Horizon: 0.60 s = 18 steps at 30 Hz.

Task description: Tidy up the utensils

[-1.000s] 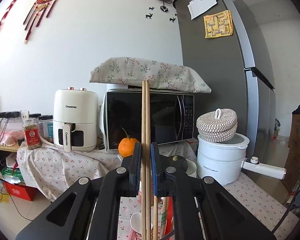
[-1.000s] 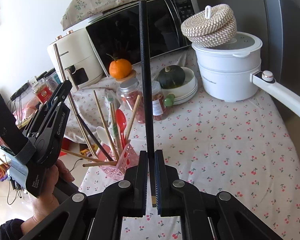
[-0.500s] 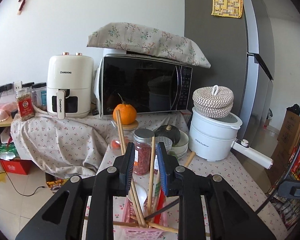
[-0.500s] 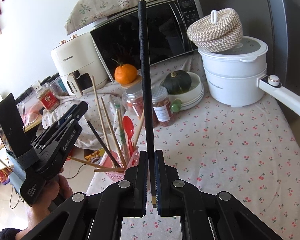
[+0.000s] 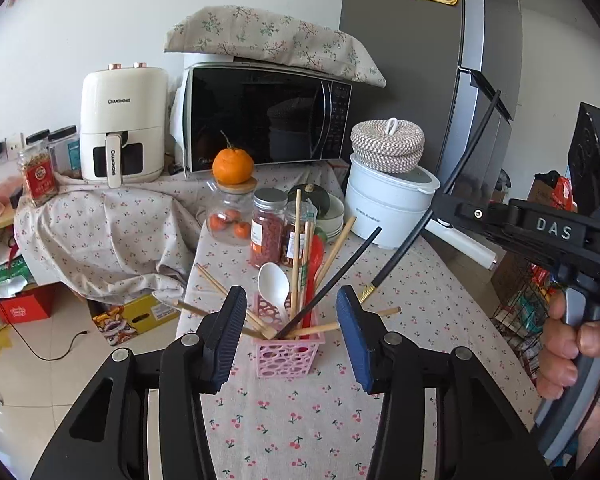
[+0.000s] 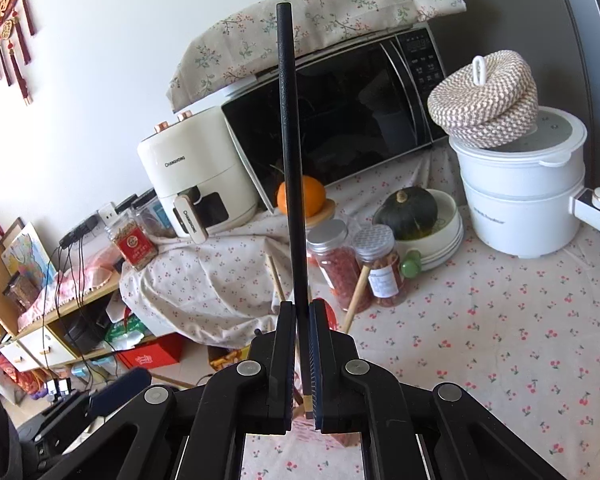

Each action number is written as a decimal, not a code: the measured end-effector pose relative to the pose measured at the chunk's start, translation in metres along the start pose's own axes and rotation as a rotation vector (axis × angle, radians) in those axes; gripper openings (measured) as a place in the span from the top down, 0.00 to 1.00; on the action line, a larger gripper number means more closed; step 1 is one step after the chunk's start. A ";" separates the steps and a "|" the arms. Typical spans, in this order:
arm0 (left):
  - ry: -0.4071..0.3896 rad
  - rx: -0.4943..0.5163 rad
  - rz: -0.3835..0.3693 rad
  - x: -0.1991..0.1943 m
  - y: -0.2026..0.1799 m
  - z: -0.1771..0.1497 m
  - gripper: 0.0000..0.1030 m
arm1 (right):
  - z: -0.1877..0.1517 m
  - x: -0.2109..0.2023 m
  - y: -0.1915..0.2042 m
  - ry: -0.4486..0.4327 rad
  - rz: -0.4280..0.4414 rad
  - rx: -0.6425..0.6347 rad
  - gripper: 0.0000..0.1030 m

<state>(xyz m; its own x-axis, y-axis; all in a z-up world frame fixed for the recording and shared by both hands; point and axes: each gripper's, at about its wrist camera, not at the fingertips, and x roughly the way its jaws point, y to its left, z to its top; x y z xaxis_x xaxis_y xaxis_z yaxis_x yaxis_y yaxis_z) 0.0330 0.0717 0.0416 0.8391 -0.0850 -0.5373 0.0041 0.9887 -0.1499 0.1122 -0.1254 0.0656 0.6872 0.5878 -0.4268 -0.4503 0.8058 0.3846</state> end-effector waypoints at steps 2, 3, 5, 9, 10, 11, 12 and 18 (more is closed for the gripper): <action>0.016 -0.040 -0.031 -0.006 0.013 0.000 0.52 | -0.001 0.007 0.000 0.009 -0.005 0.007 0.95; 0.019 -0.048 -0.043 -0.010 0.019 0.002 0.52 | -0.001 0.009 -0.001 0.013 -0.006 0.013 0.95; -0.003 -0.059 -0.044 -0.023 0.031 0.008 0.52 | -0.002 0.012 -0.002 0.017 -0.013 0.020 0.95; -0.032 -0.110 -0.025 -0.040 0.066 0.023 0.52 | -0.003 0.014 -0.008 0.031 -0.025 0.027 0.95; -0.030 -0.137 -0.024 -0.041 0.077 0.026 0.52 | -0.004 0.015 -0.010 0.037 -0.031 0.029 0.95; -0.025 -0.168 -0.023 -0.038 0.088 0.029 0.52 | -0.004 0.015 -0.014 0.043 -0.036 0.034 0.95; -0.007 -0.200 -0.018 -0.034 0.099 0.031 0.52 | -0.005 0.015 -0.017 0.050 -0.041 0.041 0.95; 0.245 -0.429 -0.059 0.048 0.169 0.028 0.53 | -0.009 0.017 -0.033 0.085 -0.073 0.055 0.95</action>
<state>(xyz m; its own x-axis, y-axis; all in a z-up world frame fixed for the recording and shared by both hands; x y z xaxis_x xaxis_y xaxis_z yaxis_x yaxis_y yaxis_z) 0.0891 0.2381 0.0141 0.6911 -0.2166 -0.6896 -0.2200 0.8457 -0.4861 0.1330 -0.1411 0.0383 0.6656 0.5334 -0.5221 -0.3673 0.8430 0.3930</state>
